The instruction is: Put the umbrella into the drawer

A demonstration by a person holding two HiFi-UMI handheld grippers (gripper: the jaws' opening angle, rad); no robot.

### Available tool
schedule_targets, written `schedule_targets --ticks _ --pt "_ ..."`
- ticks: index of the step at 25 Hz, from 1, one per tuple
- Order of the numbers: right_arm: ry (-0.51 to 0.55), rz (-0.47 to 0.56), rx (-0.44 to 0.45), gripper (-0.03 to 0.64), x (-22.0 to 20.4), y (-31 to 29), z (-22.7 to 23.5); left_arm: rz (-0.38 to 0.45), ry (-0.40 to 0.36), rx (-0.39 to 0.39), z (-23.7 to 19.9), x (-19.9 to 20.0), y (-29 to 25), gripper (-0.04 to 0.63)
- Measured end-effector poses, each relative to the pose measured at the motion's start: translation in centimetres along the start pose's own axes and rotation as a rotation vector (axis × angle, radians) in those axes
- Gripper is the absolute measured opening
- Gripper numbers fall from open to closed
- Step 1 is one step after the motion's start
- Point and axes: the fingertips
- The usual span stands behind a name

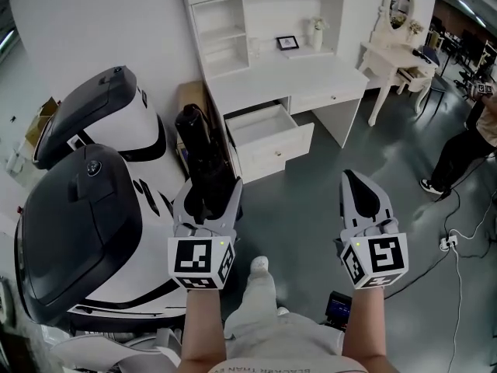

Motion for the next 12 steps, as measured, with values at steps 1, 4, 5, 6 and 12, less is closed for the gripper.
schedule_targets --ticks 1,4,5,6,12 --pt "0.001 0.0 0.002 0.006 -0.1 -0.6 0.1 0.001 0.003 -0.002 -0.2 -0.1 -0.6 0.27" --pt "0.004 -0.007 -0.001 0.006 -0.7 -2.6 0.8 -0.004 0.017 -0.01 -1.0 -0.8 -2.9 0.27" --pt "0.005 -0.01 -0.002 0.006 -0.9 -3.3 1.1 -0.008 0.02 -0.011 -1.3 -1.1 -3.7 0.27" --pt "0.005 -0.011 -0.002 0.006 -1.0 -4.2 1.3 -0.011 0.022 -0.011 -1.7 -1.4 -4.6 0.27" --pt "0.017 -0.032 -0.001 0.006 -2.7 -9.9 2.7 -0.023 0.042 -0.021 -4.2 -3.4 -10.3 0.27"
Point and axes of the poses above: the fingertips, and each gripper's own axes: y backward along the fingers, z to its right, x out of its top, and after that the axes turned 8 degrees about z, right-handed
